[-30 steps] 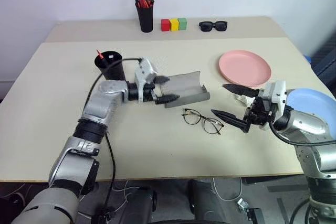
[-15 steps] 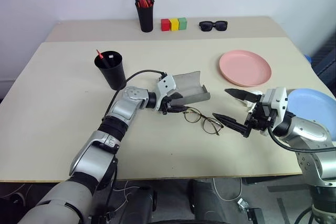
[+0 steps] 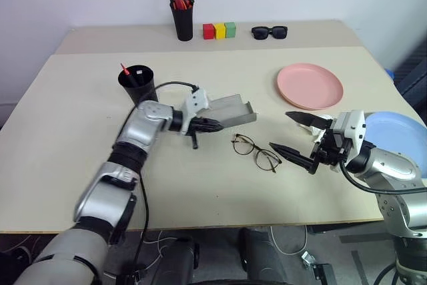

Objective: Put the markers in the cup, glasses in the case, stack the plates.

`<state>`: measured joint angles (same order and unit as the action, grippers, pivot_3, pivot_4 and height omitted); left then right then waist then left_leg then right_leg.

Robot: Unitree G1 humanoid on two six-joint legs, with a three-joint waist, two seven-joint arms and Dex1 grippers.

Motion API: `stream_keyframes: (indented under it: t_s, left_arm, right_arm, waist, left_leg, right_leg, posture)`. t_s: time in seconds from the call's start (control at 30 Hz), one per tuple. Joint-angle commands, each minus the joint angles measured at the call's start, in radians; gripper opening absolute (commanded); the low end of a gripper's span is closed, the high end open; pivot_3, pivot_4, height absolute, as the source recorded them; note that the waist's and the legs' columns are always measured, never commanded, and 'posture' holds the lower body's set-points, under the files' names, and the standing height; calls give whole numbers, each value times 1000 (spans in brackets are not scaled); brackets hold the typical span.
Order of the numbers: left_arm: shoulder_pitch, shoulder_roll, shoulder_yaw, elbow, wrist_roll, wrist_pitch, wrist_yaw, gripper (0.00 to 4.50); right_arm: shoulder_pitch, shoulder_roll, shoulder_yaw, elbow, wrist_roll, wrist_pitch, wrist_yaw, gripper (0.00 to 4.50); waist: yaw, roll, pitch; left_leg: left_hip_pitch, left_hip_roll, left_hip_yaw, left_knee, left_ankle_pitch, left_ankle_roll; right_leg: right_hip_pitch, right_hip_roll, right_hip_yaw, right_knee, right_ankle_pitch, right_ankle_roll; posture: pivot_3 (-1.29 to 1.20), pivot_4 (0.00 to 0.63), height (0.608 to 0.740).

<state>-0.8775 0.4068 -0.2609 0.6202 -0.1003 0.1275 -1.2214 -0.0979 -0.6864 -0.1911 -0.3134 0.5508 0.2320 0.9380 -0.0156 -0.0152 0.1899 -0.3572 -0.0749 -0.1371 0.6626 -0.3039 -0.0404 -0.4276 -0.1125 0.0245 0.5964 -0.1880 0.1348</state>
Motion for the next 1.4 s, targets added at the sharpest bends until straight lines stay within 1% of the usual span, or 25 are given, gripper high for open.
stream_keyframes:
  t_s: [0.03, 0.13, 0.2, 0.33, 0.43, 0.7, 0.8, 0.87, 0.9, 0.97, 1.03, 1.13, 1.2, 1.27, 1.33, 1.4]
  left_arm:
    - [0, 58, 39, -14, -29, -110, -108, 75]
    - [7, 94, 49, 10, -49, -167, -213, 75]
    - [19, 108, 57, 27, -69, -254, -293, 75]
    - [25, 128, 32, 100, -19, -346, -344, 75]
    - [19, 131, 26, 162, 6, -429, -365, 75]
    - [2, 116, 30, 226, 33, -441, -347, 75]
    - [13, 104, 28, 226, 39, -451, -335, 885]
    - [19, 93, 40, 215, 30, -462, -320, 1801]
    - [22, 92, 52, 190, 10, -442, -322, 2272]
    - [25, 101, 73, 125, -42, -338, -353, 3360]
    - [33, 113, 85, 72, -65, -284, -367, 4329]
    - [57, 146, 103, -12, -81, -248, -361, 4329]
    - [68, 163, 130, -69, -112, -199, -343, 4329]
    - [96, 193, 182, -186, -198, -43, -326, 4329]
    - [136, 228, 222, -304, -287, 142, -313, 4329]
    - [199, 275, 244, -408, -349, 253, -320, 4329]
  right_arm:
    - [-13, -1, -10, -18, 1, -20, 6, 4500]
    - [-17, -1, -6, -16, 0, -19, 9, 4500]
    - [-18, -3, -5, -17, 0, -18, 13, 4500]
    - [-19, -7, -7, -17, 3, -15, 18, 4500]
    - [-21, -9, -7, -14, 1, -14, 20, 4500]
    - [-14, -9, -9, -15, -4, -16, 22, 4500]
    - [-13, -15, 0, -23, -11, -9, 26, 4500]
    - [-17, -27, 20, -26, -28, 24, 15, 4500]
    - [-36, -20, 34, -26, -42, 46, -15, 4500]
    - [-79, 6, 35, -30, 9, 139, -75, 4500]
    - [-104, 20, 31, -30, 30, 187, -109, 4500]
    - [-117, 14, 46, -28, -8, 222, -152, 4500]
    - [-120, 0, 69, -47, -64, 242, -199, 4500]
    - [-140, -51, 136, -91, -128, 361, -250, 4500]
    - [-157, -85, 177, -124, -135, 470, -270, 4500]
    - [-176, -91, 188, -150, -132, 527, -290, 4500]
  waist:
    - [3, 0, 0]
    - [10, 0, 0]
    - [10, 0, 0]
    - [5, 0, 0]
    - [3, 0, 0]
    - [4, 0, 0]
    - [5, 0, 0]
    - [5, 0, 0]
    - [4, 0, 0]
    - [0, 0, 0]
    - [0, 0, 0]
    - [2, 0, 0]
    - [2, 0, 0]
    - [2, 0, 0]
    - [0, 1, 0]
    - [-4, 1, 0]
  left_leg:
    - [0, 0, 0, 0, 0, 0]
    - [-1, -1, 0, 1, 0, 0]
    - [-1, -1, 0, 1, 0, 0]
    - [-1, -1, 0, 1, 0, 0]
    - [0, -1, 0, 1, 0, 0]
    - [-1, -1, 0, 1, 0, 0]
    - [-1, -1, 0, 1, 0, 0]
    - [-1, -1, 0, 1, 0, 0]
    - [-1, -1, 0, 1, 0, 0]
    - [-1, -1, 0, 1, 0, 0]
    - [-1, 0, 0, 1, 0, 1]
    - [-1, 0, 0, 1, 0, 1]
    - [-1, 0, 0, 1, -1, 1]
    - [-1, 0, 0, 1, -1, 1]
    - [-2, 0, 0, 1, -1, 1]
    - [-2, 0, -1, 1, -1, 1]
  right_leg:
    - [0, 0, 0, 0, 0, 0]
    - [0, -1, 0, 0, 0, 0]
    - [0, -1, 0, -1, 0, 0]
    - [0, -1, 0, 0, 0, 0]
    - [0, -1, 0, 0, 0, 0]
    - [0, -1, 0, 0, 0, 0]
    - [0, -1, 0, 0, 0, 0]
    - [0, -1, 0, 0, 0, 0]
    - [0, -1, 0, 0, 0, 0]
    - [0, -1, 0, 0, 0, 0]
    - [0, 0, 0, 1, 0, 0]
    - [0, 0, 0, 1, 0, 0]
    - [0, 0, 0, 1, 0, 0]
    - [-1, 0, 0, 1, 0, 0]
    - [-2, 0, 0, 1, 0, 0]
    - [-2, 0, 0, 2, 0, 0]
  posture:
    - [0, 150, 740]
    - [0, 150, 740]
    - [0, 150, 740]
    - [0, 150, 740]
    - [0, 150, 740]
    - [0, 150, 740]
    - [0, 150, 740]
    - [0, 150, 740]
    - [0, 150, 740]
    - [0, 150, 740]
    - [0, 150, 740]
    - [0, 150, 740]
    - [0, 150, 740]
    - [0, 150, 740]
    - [0, 150, 740]
    - [0, 150, 740]
